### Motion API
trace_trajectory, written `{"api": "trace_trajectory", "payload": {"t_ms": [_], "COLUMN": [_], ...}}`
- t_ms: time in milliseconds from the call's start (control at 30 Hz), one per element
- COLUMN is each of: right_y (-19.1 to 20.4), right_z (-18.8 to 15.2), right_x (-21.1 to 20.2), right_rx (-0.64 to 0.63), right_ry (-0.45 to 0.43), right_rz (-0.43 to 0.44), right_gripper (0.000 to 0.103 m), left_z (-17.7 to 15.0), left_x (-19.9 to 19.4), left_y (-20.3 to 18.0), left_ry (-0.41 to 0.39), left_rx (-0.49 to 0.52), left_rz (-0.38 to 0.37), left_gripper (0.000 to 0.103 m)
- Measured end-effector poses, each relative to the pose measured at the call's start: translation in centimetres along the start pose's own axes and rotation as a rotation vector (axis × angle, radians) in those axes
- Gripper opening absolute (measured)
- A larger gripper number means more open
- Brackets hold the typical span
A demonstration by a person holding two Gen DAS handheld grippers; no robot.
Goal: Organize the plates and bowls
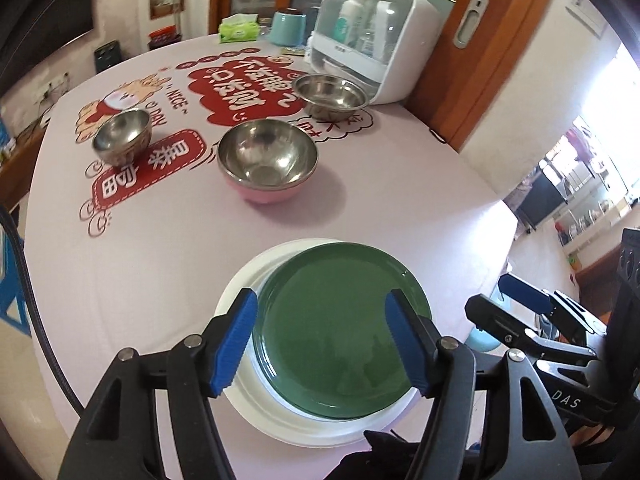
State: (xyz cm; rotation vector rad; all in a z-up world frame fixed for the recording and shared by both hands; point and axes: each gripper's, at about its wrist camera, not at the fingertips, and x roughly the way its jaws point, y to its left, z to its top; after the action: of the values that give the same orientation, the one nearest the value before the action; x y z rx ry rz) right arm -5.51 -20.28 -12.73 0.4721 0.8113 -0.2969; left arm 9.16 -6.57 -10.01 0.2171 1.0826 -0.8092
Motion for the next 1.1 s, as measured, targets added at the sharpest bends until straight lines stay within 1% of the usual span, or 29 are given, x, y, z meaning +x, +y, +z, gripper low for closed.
{"api": "trace_trajectory", "payload": {"t_ms": [100,333,400,500,667,767,833,933,1100], "right_y": [0.5,1.0,0.9,0.4,-0.8,-2.3,-3.2,-4.9,-7.7], "right_z": [-0.1,0.4,0.8,1.9,3.9,5.4,6.4,7.8,9.9], "right_x": [-0.3,-0.6,-0.6,-0.5,-0.2,0.2,0.4,0.5,1.1], "right_rx": [0.010,0.009,-0.001,-0.017,-0.079,-0.100,-0.133,-0.174,-0.219], "right_ry": [-0.008,-0.033,-0.040,-0.060,-0.067,-0.056,-0.049,-0.047,-0.045], "right_rz": [-0.027,-0.050,-0.049,-0.031,0.009,0.042,0.063,0.092,0.127], "right_gripper": [0.074,0.074,0.074,0.074,0.074,0.074,0.074,0.074,0.074], "left_z": [0.2,0.3,0.4,0.7,1.8,2.5,3.1,4.0,5.4], "left_x": [0.0,-0.7,-0.8,-0.9,-0.8,-0.6,-0.4,0.0,1.1], "left_y": [0.2,-0.6,-0.8,-1.4,-2.8,-4.0,-4.7,-6.0,-8.3], "left_ry": [0.007,-0.039,-0.047,-0.070,-0.104,-0.115,-0.129,-0.144,-0.164], "left_rx": [0.016,0.067,0.072,0.067,0.024,-0.013,-0.051,-0.100,-0.147], "left_rz": [-0.019,-0.054,-0.053,-0.033,0.000,0.032,0.049,0.073,0.113], "left_gripper": [0.067,0.071,0.072,0.077,0.078,0.078,0.081,0.081,0.081]}}
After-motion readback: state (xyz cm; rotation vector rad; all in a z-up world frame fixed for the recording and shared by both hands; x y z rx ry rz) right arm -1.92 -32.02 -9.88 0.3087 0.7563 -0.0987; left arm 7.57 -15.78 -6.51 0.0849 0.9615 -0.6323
